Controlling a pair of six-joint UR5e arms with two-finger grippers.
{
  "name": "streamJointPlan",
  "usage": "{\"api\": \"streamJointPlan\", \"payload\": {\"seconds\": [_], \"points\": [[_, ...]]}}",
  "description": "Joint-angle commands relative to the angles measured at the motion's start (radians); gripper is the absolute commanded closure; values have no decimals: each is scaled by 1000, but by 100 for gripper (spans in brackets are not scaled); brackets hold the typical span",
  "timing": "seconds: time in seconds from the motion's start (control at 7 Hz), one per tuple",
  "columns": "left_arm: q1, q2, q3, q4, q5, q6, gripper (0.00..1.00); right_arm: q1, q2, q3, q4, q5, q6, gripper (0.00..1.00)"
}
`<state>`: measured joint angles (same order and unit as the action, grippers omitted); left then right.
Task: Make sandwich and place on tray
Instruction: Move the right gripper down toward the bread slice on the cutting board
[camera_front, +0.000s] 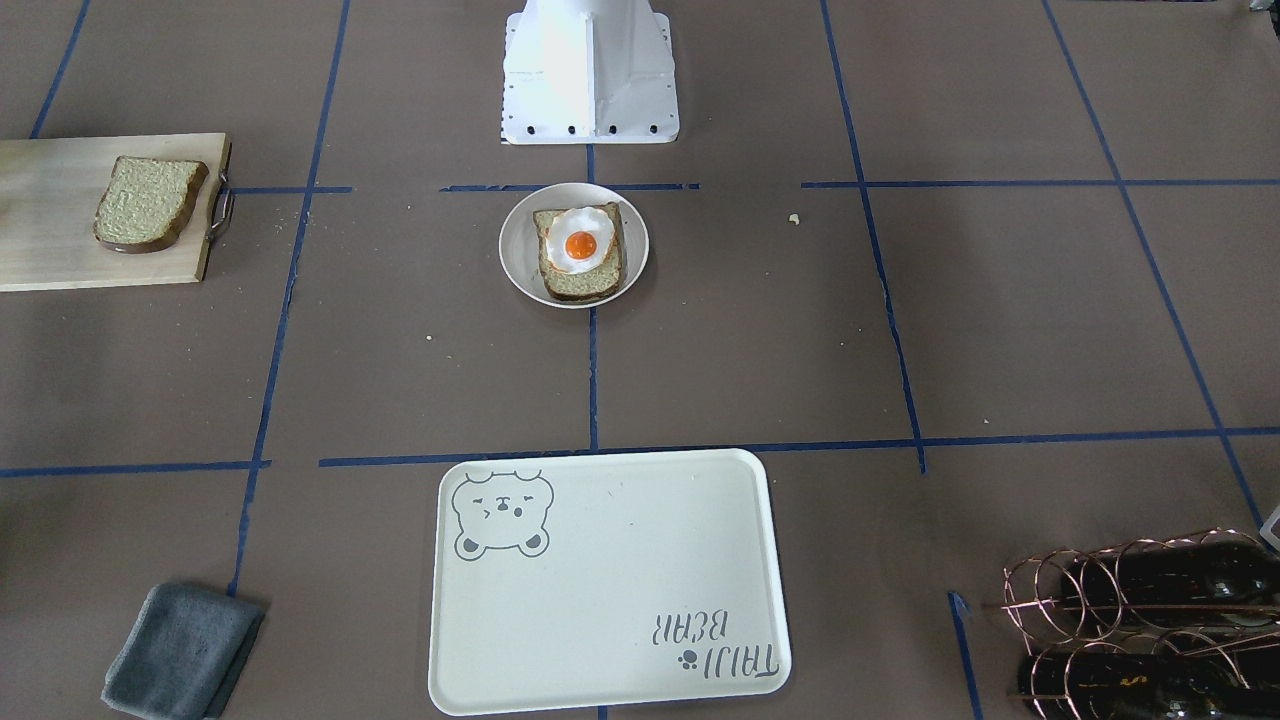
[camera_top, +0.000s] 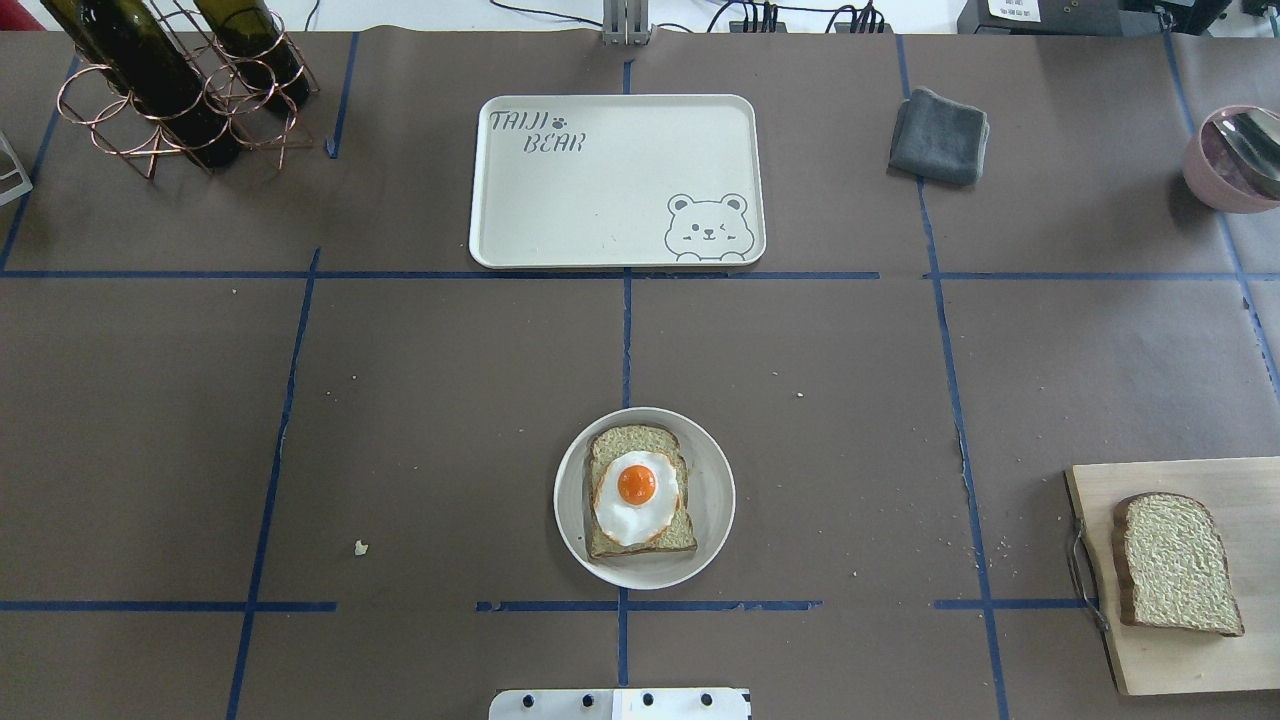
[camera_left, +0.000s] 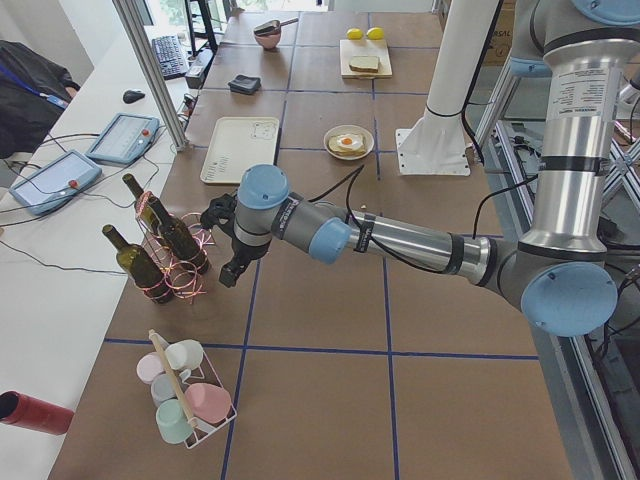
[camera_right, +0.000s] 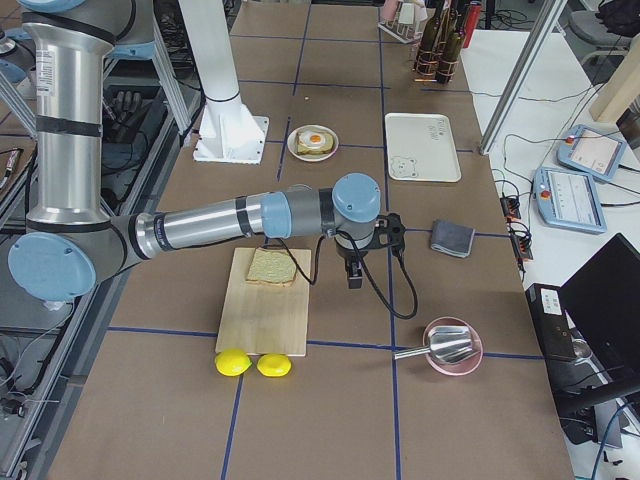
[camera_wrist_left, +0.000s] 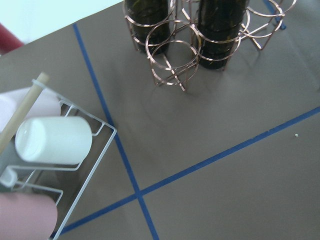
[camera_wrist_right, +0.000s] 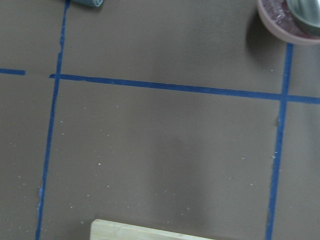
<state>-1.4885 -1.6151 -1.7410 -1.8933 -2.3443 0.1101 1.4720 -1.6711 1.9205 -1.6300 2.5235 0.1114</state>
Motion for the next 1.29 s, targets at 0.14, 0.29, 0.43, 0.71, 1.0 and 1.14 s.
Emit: {"api": "streamJointPlan", "payload": {"seconds": [0.14,0.29,0.43,0.71,1.0,1.14], "points": [[77,-31,5,-18,-1,-143,0,-212,-189,28,460,-178,403,0],[106,-31,1,-79,-1,-261,0,-258,-261,28,578,-189,495,0],[138,-28,3,-148,-1,-364,0,-318,-341,26,710,-193,567,0],[155,-28,-8,-161,-3,-424,0,-459,-435,9,928,-276,755,0],[157,-28,-14,-161,-3,-426,0,-667,-455,-143,1182,-448,911,0],[157,-29,-14,-159,-3,-428,0,-794,-453,-205,1322,-568,1035,0]]}}
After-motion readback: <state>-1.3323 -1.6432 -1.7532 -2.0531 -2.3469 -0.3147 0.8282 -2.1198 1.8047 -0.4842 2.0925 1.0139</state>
